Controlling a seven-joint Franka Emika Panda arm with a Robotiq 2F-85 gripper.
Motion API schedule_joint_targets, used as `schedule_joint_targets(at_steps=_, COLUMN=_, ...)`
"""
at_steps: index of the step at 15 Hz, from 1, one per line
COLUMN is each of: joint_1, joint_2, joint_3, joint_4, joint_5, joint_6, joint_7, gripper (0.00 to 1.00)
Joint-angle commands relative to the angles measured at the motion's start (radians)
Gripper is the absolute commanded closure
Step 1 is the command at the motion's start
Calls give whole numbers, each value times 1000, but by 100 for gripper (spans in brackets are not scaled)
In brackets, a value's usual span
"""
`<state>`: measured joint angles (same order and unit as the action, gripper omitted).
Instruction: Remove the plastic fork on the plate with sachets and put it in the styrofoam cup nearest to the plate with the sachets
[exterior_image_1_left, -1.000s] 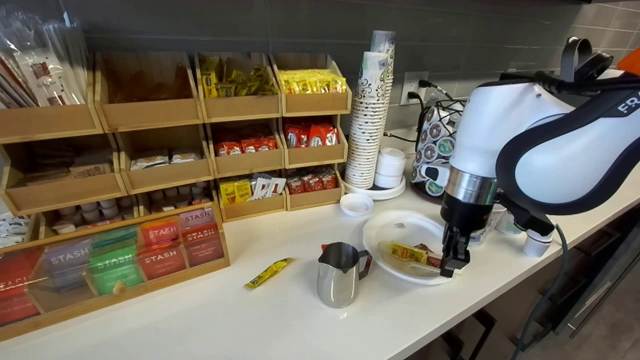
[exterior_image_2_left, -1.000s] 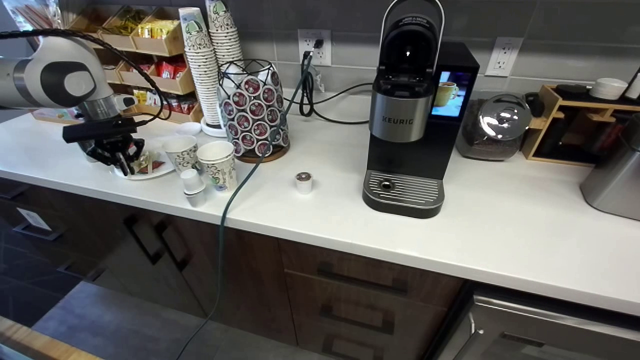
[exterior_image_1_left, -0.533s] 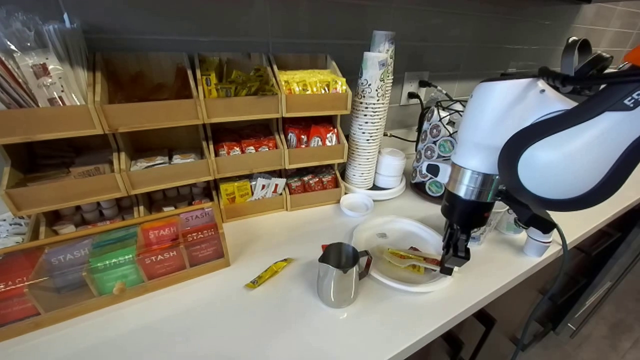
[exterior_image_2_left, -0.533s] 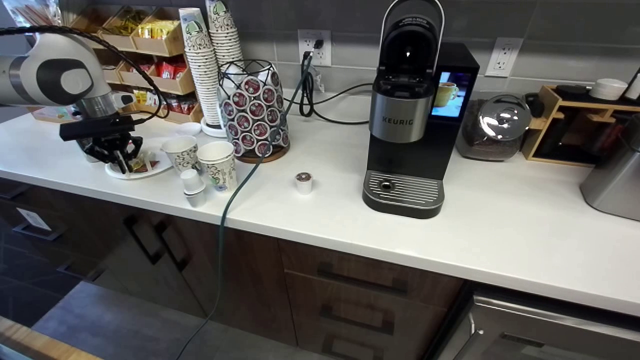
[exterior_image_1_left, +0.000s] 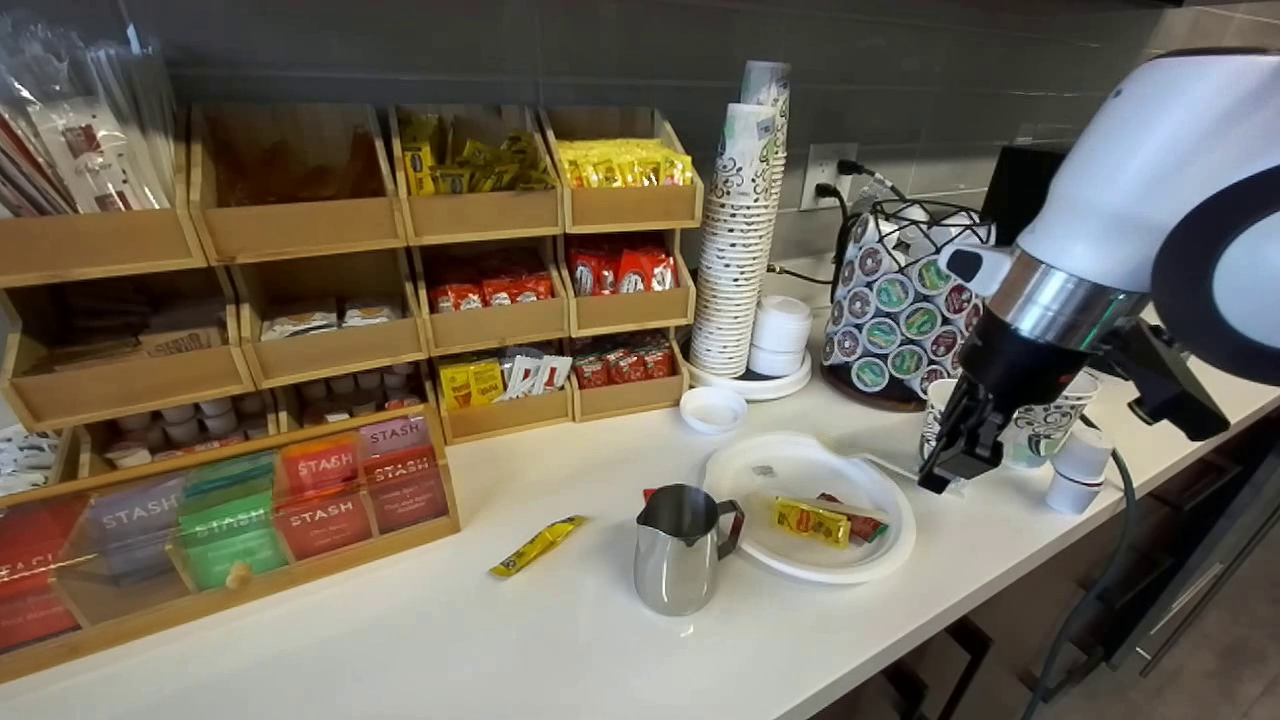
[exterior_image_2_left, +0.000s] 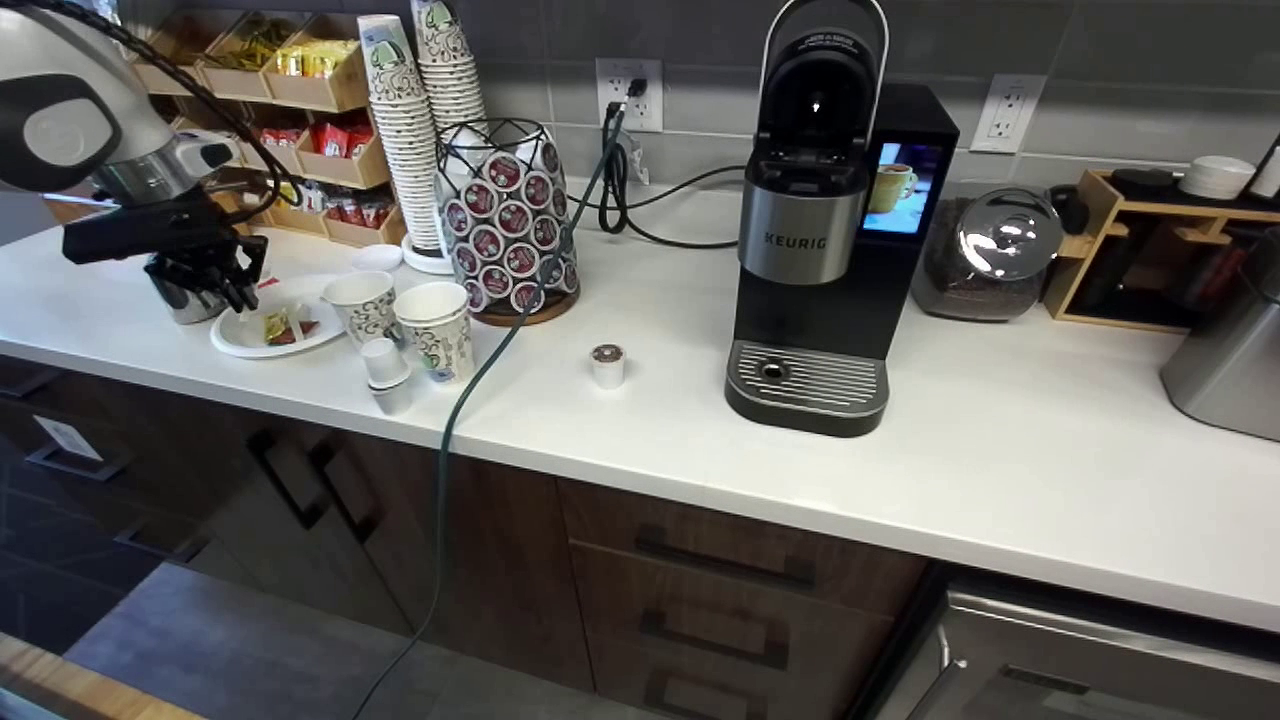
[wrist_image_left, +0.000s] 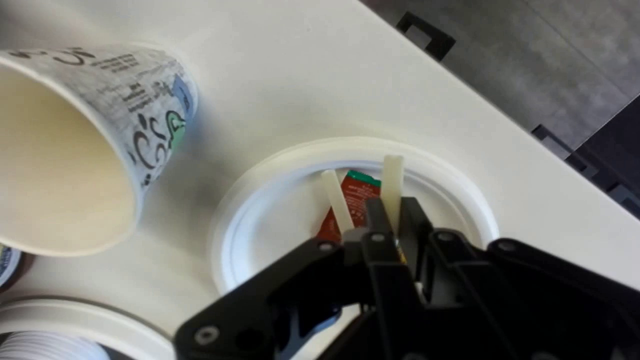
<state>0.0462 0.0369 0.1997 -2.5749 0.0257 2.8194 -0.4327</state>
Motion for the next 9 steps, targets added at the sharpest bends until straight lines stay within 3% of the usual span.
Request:
schedule_joint_targets(at_steps=1, joint_1=9, joint_2=-168, joint_3=-54, joint_4=-148, joint_5=-112, joint_6=43, joint_7=115, gripper=97)
schedule_joint_targets(at_steps=2, joint_1=-20, joint_2=-261, joint_3=-77, joint_4=-195, joint_5=-224, joint_6=-40, joint_7=156, gripper=97)
schedule_joint_targets(at_steps=3, joint_1=-112, joint_2=-302, joint_3=14, joint_4=-193, joint_5=-298, joint_6=-112, joint_7=200, gripper=97)
schedule_joint_targets(at_steps=5, joint_1=-80, joint_2=-405, joint_3=-13, joint_4=-202, joint_5=-442, joint_6=-247, joint_7=312, gripper=97)
schedule_joint_targets(at_steps=6, joint_1=-109, joint_2=-462, joint_3=32, joint_4=-190, joint_5=-457, joint_6=-335, joint_7=316, gripper=97)
schedule_joint_targets(at_steps=7, joint_1=-75, joint_2=-500, joint_3=19, joint_4=-177, joint_5=-490, joint_6=-422, joint_7=338, gripper=97)
schedule_joint_targets(at_steps=9, joint_1=-95, joint_2=-527, joint_3=102, joint_4=-111, joint_5=-502, joint_6=-593, joint_7=341, gripper=97)
